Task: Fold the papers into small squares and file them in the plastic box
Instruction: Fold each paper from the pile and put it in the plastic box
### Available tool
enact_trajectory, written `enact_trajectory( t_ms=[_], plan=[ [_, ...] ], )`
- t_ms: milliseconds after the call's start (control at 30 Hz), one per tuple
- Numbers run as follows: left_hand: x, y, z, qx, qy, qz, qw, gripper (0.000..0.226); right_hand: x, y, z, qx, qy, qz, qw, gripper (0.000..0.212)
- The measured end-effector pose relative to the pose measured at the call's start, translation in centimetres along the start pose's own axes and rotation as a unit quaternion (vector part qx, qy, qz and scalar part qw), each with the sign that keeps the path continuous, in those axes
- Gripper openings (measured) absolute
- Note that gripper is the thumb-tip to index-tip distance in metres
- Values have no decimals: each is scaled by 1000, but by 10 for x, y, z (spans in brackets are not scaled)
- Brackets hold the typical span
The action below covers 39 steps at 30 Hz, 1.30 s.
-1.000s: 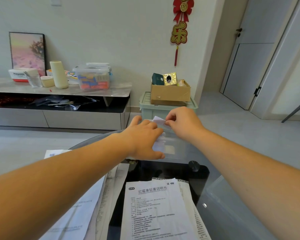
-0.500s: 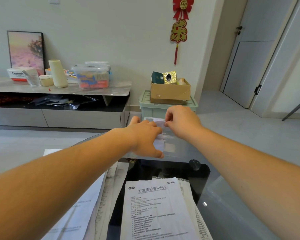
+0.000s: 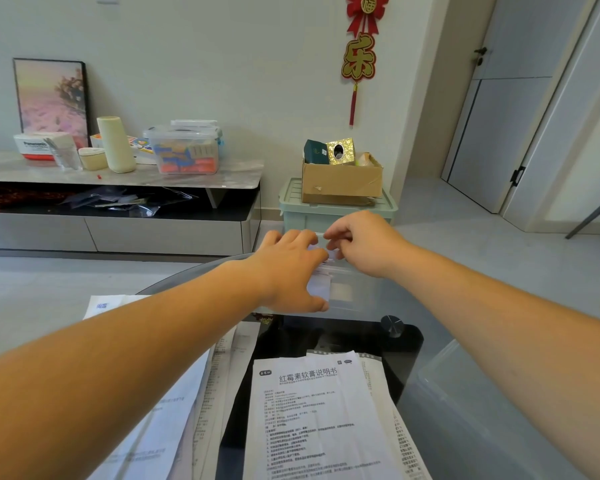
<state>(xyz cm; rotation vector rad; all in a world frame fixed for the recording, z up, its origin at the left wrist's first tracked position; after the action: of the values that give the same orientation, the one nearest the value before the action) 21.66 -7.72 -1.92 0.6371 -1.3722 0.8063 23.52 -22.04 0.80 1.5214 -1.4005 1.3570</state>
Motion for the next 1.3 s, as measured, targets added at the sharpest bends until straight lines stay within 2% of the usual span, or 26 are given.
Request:
enact_trajectory(
  t_ms=[133,267,367,467,567,633,700,800,867,967,1033,1100,1300],
  plan=[
    [0,-1,0,1,7,-22,1000,80,1,8,4,6,-10,-9,1000,39],
    [1,-4,2,9,12,-33,999,83,-7,11,1,30,36,-48,998,39],
    [2,-6,1,17,18,-42,999,83,-10,14,0,26,24,-53,998,39],
    [4,-1,3,7,12,-28,1000,86,-1,23,-1,21,-2,-3,1000,34],
    [18,14,15,-31,-7,29,999,88,16,42,-7,32,-17,64,997,22],
    [29,31,25,-43,11,58,997,77,26,66,-16,54,-31,70,996,16],
    [35,57,37,-43,41,70,996,55,31,101,-24,75,-30,67,994,13],
    [29,111,61,-24,94,48,994,29,35,167,-35,83,-12,57,995,8],
    [19,150,79,-11,133,10,991,34,28,210,-44,103,-5,-10,995,16],
    [0,200,104,-4,143,-69,987,58,4,263,-52,138,54,-135,980,49],
    [-11,222,116,3,135,-114,984,73,-10,287,-53,137,70,-170,973,62],
    [-16,235,126,13,140,-118,983,77,-18,301,-54,126,64,-155,978,63],
    [-15,257,151,7,136,-72,988,59,-12,329,-63,111,78,-90,987,43]
  ],
)
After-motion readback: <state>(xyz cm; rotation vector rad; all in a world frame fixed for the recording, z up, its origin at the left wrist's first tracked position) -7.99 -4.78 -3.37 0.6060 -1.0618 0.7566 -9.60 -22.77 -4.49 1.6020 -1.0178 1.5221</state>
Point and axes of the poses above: each hand's wrist, its own y-axis away from the middle knuckle, its own x-axis out of the back of the hand, z = x × y, the point moved 4 cm from there along -y, towards the middle knuckle, and after that the axes turned 14 degrees about y, right-handed, at the moved point
